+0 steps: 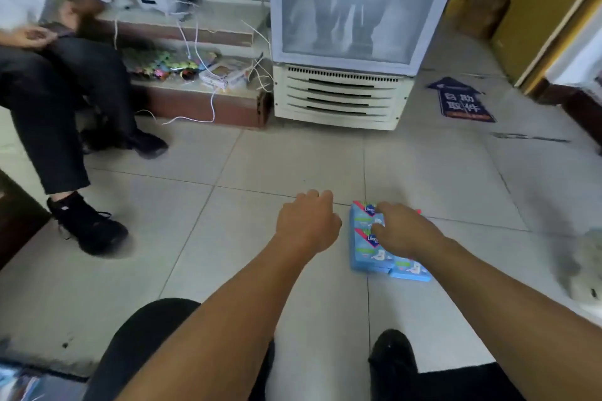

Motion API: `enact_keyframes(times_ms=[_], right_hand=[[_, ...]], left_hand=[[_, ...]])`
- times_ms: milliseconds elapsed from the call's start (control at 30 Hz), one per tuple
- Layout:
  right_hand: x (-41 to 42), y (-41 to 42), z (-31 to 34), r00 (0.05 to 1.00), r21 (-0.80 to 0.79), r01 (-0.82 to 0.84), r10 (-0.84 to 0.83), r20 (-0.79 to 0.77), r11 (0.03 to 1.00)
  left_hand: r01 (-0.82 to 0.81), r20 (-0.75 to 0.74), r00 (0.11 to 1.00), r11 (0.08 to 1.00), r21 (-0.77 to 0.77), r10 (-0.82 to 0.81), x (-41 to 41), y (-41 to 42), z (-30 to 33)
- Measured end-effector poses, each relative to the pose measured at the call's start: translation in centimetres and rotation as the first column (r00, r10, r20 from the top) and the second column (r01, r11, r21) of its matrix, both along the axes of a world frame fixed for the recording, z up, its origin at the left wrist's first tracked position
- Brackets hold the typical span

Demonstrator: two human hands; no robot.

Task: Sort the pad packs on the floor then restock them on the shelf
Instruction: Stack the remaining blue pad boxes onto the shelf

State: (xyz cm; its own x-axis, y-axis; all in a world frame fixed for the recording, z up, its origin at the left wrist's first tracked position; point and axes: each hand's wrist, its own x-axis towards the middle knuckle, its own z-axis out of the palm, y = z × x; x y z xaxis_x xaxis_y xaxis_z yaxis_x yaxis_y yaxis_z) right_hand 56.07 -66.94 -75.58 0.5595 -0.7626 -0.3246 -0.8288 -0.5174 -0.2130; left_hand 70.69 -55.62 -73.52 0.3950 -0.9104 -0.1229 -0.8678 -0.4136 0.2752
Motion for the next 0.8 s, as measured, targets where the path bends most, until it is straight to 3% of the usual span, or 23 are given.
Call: enact_keyframes(times_ms=[100, 333, 533, 633, 800], right_hand=[[-2.4, -2.1, -5.1, 0.986, 0.088, 0.15, -0.143, -0.081, 0.985], [-5.7, -4.6, -16.2, 0.942, 0.207, 0.287, -0.236, -0.239, 0.935], [-3.8, -9.4, -22.3, 0.862, 0.246, 0.505, -0.496, -0.1, 0.828], [-2.1, -10.3, -23.7, 0.853, 0.242, 0.518, -0.517, -0.07, 0.821], [0.7, -11.1, -27.7, 0.837, 0.241, 0.546, -0.523, -0.157, 0.802]], left_hand=[[0.015, -0.069, 0.998, 0.996, 0.09, -0.009, -0.5, -3.2, -5.1], [-0.016, -0.327, 0.941, 0.977, 0.215, 0.088, -4.7, -11.6, -12.9], [-0.041, -0.239, 0.963, 0.946, 0.322, 0.123, -4.9, -15.9, -18.5], [-0.066, -0.197, 0.971, 0.946, 0.317, 0.134, -3.5, -16.6, -19.3], [-0.06, -0.172, 0.976, 0.929, 0.366, 0.131, -2.4, -17.9, -22.3]])
